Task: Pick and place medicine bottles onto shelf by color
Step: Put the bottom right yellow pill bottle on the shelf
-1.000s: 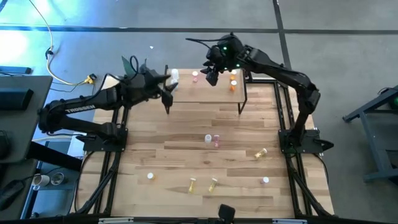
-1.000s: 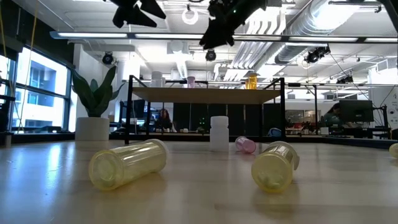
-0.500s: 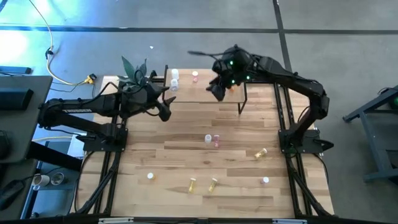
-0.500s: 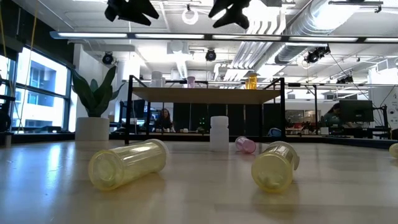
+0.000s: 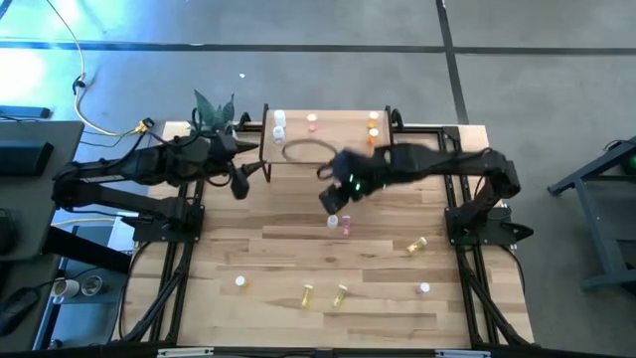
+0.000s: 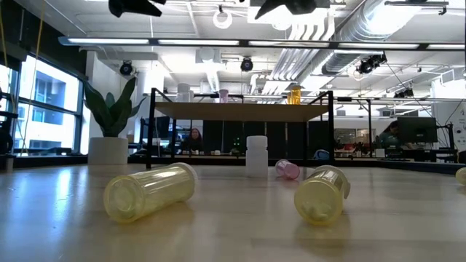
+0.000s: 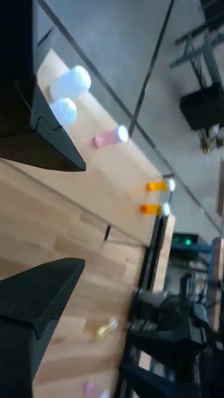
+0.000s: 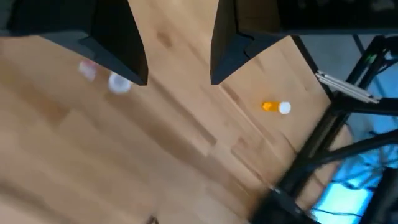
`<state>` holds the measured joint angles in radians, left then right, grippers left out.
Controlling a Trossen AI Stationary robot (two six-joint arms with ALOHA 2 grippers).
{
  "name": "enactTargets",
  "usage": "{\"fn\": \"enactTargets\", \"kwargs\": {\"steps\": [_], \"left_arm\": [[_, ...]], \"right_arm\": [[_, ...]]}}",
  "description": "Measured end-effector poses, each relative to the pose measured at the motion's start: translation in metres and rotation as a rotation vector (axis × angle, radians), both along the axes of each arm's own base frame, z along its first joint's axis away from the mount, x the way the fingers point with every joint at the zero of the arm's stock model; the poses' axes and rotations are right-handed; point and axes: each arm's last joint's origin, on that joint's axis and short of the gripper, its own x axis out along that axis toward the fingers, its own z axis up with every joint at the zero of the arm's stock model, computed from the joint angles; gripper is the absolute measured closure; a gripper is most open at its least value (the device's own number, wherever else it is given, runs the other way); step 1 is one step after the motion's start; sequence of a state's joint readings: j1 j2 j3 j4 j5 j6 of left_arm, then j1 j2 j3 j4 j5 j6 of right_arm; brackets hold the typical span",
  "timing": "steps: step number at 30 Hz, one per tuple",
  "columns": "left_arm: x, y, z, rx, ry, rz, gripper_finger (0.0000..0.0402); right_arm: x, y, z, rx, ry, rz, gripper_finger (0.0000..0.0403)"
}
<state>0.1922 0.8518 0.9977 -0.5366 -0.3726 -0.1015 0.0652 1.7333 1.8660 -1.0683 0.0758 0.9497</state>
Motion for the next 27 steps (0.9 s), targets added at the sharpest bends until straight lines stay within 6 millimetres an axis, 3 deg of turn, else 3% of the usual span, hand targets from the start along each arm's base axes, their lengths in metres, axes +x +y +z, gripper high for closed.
{"fn": "enactTargets", "kwargs": {"steps": [13, 27], "left_arm": [[-0.006, -0.004, -0.008, -0.056, 0.088, -0.096, 0.0174], [-0.006, -0.004, -0.008, -0.012, 0.114, -0.116, 0.0174]], "right_arm": [[0.022, 0.097, -0.062, 0.178, 0.177, -0.196, 0.0237], [0.027, 0.157, -0.114, 0.282, 0.294, -0.394, 0.0237]]}}
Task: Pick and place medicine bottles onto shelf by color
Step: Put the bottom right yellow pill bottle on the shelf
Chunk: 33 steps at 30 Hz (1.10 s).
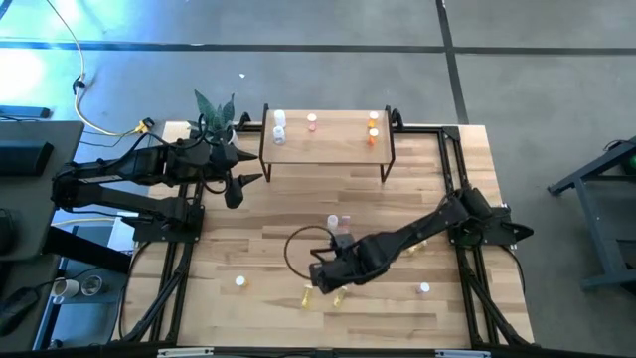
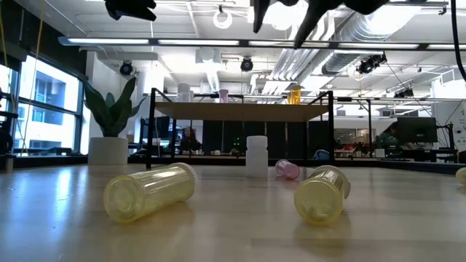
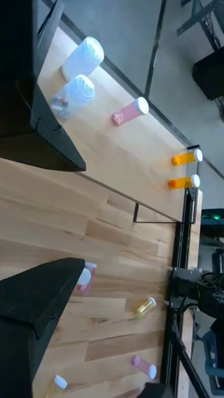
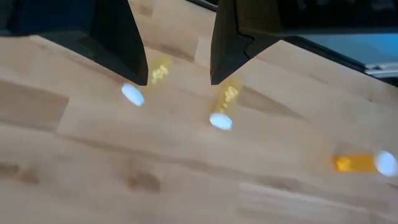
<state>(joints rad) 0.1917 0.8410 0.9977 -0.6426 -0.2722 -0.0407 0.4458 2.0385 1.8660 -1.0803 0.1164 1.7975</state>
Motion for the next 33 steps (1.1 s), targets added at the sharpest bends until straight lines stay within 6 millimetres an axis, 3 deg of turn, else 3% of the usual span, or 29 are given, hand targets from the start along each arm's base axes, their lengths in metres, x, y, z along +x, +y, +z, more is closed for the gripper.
{"fn": "enactTargets", "kwargs": {"steps": [23, 33], "left_arm": [[-0.001, 0.000, -0.001, -0.003, 0.015, 0.000, 0.0174], [-0.001, 0.000, -0.001, -0.009, 0.011, 0.004, 0.0174]], "right_arm": [[0.004, 0.047, -0.063, 0.059, 0.101, -0.189, 0.0237], [0.001, 0.060, -0.076, 0.044, 0.094, -0.273, 0.0237]]}}
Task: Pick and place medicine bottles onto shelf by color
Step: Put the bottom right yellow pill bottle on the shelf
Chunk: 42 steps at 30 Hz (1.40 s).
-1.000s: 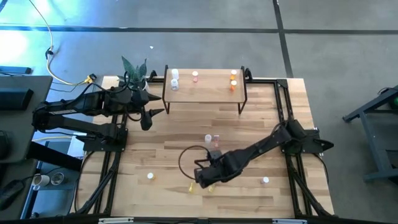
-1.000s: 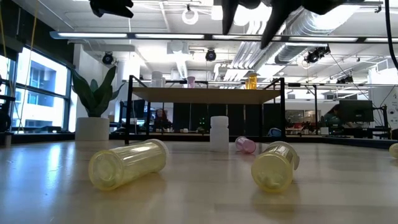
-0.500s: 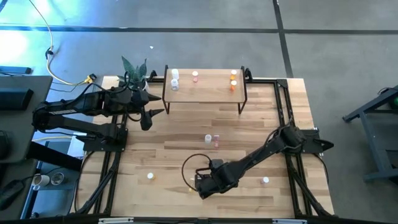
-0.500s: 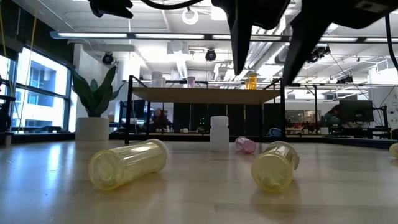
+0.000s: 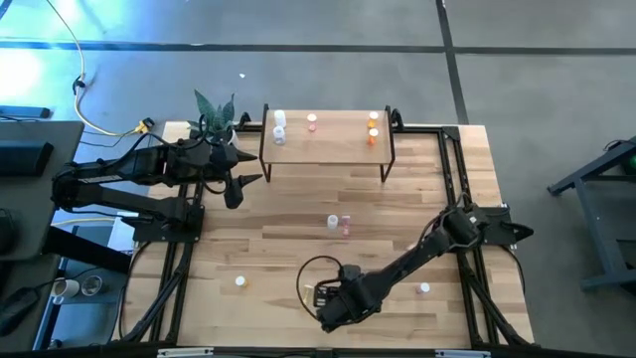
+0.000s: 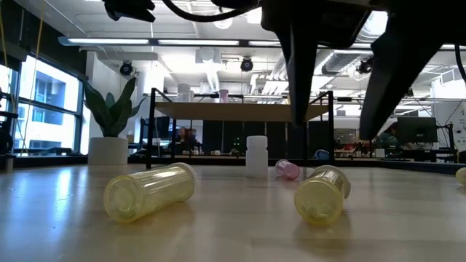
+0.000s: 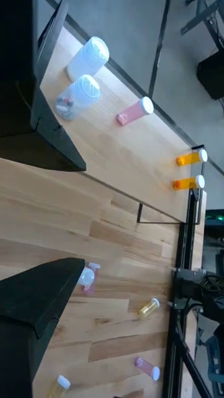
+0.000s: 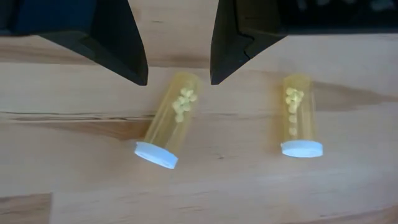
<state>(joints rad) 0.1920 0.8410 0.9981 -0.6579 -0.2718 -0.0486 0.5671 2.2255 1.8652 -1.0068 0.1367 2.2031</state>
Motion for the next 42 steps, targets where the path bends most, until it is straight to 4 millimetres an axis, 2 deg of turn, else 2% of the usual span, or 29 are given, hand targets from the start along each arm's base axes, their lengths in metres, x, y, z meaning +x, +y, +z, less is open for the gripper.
{"fn": "enactTargets", "kwargs": {"steps": [8, 16, 20, 24, 30, 33, 39, 42], "left_arm": [[0.000, 0.000, 0.000, 0.000, 0.001, -0.002, 0.0174], [0.000, 0.000, 0.000, -0.001, 0.003, -0.002, 0.0174], [0.000, 0.000, 0.000, -0.001, 0.003, -0.003, 0.0174], [0.000, 0.000, 0.000, -0.001, 0.004, -0.003, 0.0174], [0.000, 0.000, 0.000, -0.001, 0.004, -0.003, 0.0174], [0.000, 0.000, 0.000, -0.001, 0.004, -0.003, 0.0174], [0.000, -0.002, -0.002, -0.023, 0.016, -0.037, 0.0174], [-0.001, -0.003, -0.003, -0.052, 0.027, -0.081, 0.0174]], "right_arm": [[0.003, 0.001, -0.012, -0.020, 0.003, -0.027, 0.0237], [0.010, 0.004, -0.036, -0.006, 0.029, -0.025, 0.0237], [0.011, 0.006, -0.041, 0.026, 0.049, -0.019, 0.0238], [0.011, 0.006, -0.041, 0.028, 0.052, -0.016, 0.0251], [0.011, 0.006, -0.041, 0.021, 0.055, 0.010, 0.0313], [0.011, 0.006, -0.041, 0.020, 0.054, 0.019, 0.0331], [0.011, 0.006, -0.040, 0.002, 0.041, 0.058, 0.0320], [0.011, 0.004, -0.031, -0.034, -0.001, 0.058, 0.0319]]}}
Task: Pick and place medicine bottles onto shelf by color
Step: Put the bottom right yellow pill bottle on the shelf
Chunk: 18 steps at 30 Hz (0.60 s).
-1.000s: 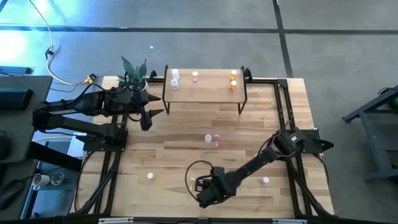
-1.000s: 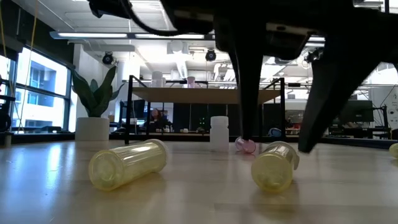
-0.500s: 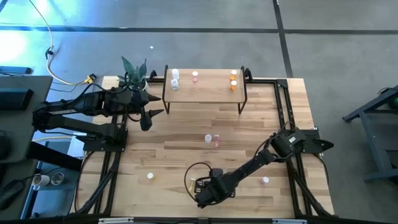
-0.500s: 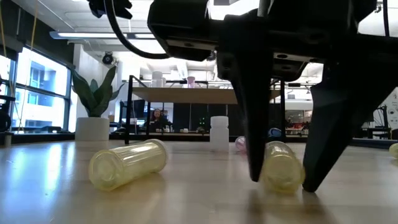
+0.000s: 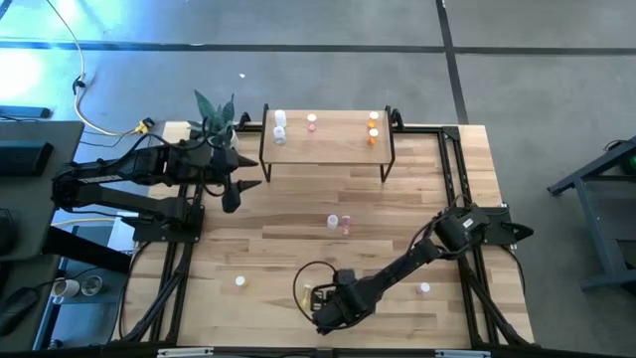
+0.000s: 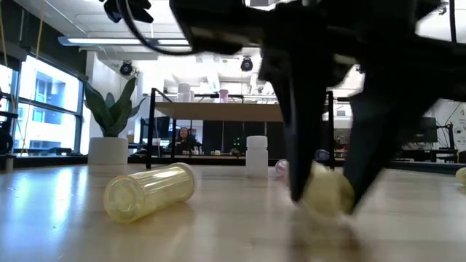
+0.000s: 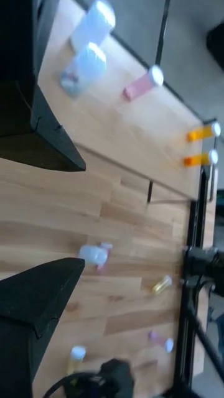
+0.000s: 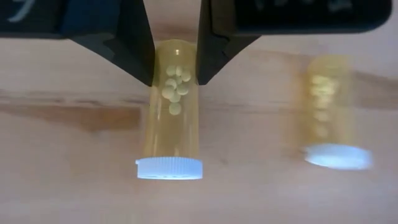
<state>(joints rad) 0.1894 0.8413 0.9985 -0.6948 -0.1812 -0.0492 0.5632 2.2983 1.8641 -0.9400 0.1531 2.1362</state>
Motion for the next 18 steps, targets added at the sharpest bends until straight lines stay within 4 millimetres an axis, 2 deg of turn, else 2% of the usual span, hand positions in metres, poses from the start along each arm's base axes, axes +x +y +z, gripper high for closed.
{"fn": "enactTargets", "kwargs": {"steps": [7, 18], "left_arm": [[0.000, -0.001, 0.000, -0.030, -0.003, -0.035, 0.0174], [0.001, -0.004, -0.001, -0.169, -0.040, -0.078, 0.0174]], "right_arm": [[-0.002, -0.007, 0.032, -0.117, -0.136, 0.033, 0.0322], [-0.006, -0.025, 0.085, -0.287, -0.312, 0.122, 0.0323]]}}
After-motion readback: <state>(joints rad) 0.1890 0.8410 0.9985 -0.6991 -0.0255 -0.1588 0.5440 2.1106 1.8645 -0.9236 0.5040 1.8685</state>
